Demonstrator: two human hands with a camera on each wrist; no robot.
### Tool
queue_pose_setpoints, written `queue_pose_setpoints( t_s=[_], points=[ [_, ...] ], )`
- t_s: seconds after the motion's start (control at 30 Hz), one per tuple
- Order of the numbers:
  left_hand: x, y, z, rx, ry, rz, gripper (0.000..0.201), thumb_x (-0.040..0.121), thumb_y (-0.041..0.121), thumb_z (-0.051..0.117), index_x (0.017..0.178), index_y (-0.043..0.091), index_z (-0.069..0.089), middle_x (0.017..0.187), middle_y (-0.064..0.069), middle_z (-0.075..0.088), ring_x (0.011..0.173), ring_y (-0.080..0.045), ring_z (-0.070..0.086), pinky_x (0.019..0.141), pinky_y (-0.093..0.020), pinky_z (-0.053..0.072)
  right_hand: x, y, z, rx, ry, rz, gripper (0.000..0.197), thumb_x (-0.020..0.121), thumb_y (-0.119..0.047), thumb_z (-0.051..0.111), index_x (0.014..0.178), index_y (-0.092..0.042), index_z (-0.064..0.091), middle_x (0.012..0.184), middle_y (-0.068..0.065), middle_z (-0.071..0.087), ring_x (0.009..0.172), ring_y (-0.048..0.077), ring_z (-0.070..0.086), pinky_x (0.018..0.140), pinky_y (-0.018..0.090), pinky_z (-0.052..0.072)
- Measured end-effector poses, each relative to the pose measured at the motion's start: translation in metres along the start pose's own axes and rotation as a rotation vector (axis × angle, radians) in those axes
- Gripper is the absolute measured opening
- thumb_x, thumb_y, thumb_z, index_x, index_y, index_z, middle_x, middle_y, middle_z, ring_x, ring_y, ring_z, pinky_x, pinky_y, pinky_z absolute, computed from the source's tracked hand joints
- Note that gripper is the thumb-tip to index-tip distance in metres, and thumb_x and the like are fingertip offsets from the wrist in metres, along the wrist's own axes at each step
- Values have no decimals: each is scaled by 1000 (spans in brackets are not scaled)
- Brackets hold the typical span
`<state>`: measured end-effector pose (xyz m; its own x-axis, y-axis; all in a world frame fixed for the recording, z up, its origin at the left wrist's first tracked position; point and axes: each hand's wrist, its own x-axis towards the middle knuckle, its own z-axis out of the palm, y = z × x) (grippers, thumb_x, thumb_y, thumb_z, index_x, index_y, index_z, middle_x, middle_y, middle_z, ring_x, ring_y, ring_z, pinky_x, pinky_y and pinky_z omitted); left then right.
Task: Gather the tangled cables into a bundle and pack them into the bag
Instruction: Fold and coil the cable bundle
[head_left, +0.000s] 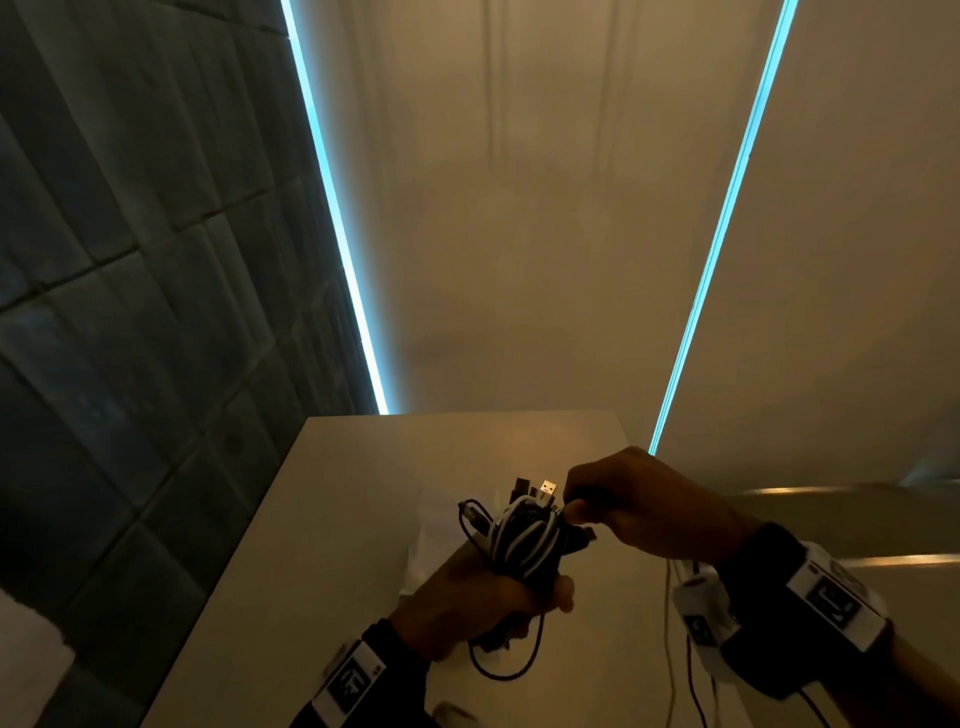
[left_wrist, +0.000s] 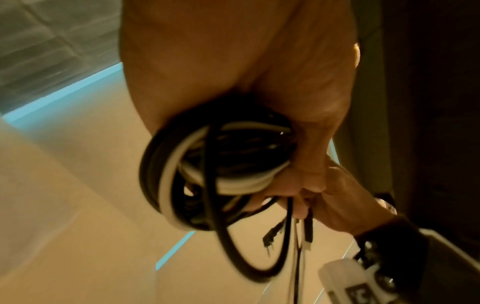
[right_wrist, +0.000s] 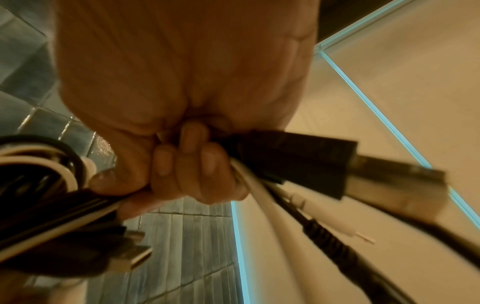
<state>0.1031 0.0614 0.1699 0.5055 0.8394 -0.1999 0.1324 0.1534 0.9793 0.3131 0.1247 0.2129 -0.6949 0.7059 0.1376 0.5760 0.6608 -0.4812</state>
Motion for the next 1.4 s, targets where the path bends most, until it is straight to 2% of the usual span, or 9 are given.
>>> queue_pose_setpoints(
  t_s=[0.17,0.23,0.33,0.43,0.9,1.03,1.17,1.27,1.4],
  points=[
    [4,-3,-1,-36,-77,78,34,87,2,61,118,16,63,107,-9,70,97,-22,66,94,-39,52,-4,2,0,-10,16,-23,16,94,-23,58,87,-14,69,73,-9,68,65,10,65,62,25,53],
    [7,-6,5,-186,-94,50,34,88,7,61,121,9,59,104,-12,71,91,-26,66,87,-40,53,-4,4,-2,-30,66,-18,17,94,-26,58,87,-15,69,76,-7,71,66,10,65,62,28,54],
    [12,-7,14,-370,-109,-64,7,83,15,64,88,10,65,66,-2,59,55,-16,53,60,-30,48,-5,10,2,-9,84,13,19,94,-27,58,88,-13,69,74,-9,69,67,7,65,61,20,51],
    [14,-6,16,-434,-113,-166,28,85,20,58,58,25,59,51,5,34,43,-10,30,48,-23,32,-15,17,11,117,80,68,16,92,-23,60,84,-12,70,68,-15,63,64,2,61,59,11,42],
    [19,-32,-14,-664,272,-90,33,67,35,81,60,14,56,45,3,32,42,-12,29,52,-30,31,-78,23,87,1301,188,427,57,78,-51,68,94,3,61,60,11,43,46,20,41,48,29,40],
    [24,-41,-6,-590,419,-114,47,58,48,86,57,14,55,51,-3,32,50,-21,30,56,-35,31,-65,-11,87,939,473,518,63,65,-76,61,87,-17,71,49,-2,43,41,8,33,39,20,30],
    [31,-37,18,-510,416,-97,62,50,67,83,70,15,55,66,-11,44,61,-22,42,60,-35,39,-36,-46,88,316,617,404,14,95,-36,47,87,-33,58,57,-11,56,53,5,53,50,13,39],
    [34,-32,30,-606,345,-81,60,62,69,74,85,14,71,84,-16,63,83,-27,61,81,-42,48,-24,-58,92,82,500,332,28,96,-45,34,102,-30,56,79,-13,58,68,6,58,65,19,50],
    [35,-21,34,-830,306,-61,21,76,42,67,82,24,77,64,0,58,58,-15,58,62,-31,44,-18,-55,105,-131,264,304,37,91,-25,54,127,-16,49,106,0,61,83,18,64,72,32,56]
  ],
)
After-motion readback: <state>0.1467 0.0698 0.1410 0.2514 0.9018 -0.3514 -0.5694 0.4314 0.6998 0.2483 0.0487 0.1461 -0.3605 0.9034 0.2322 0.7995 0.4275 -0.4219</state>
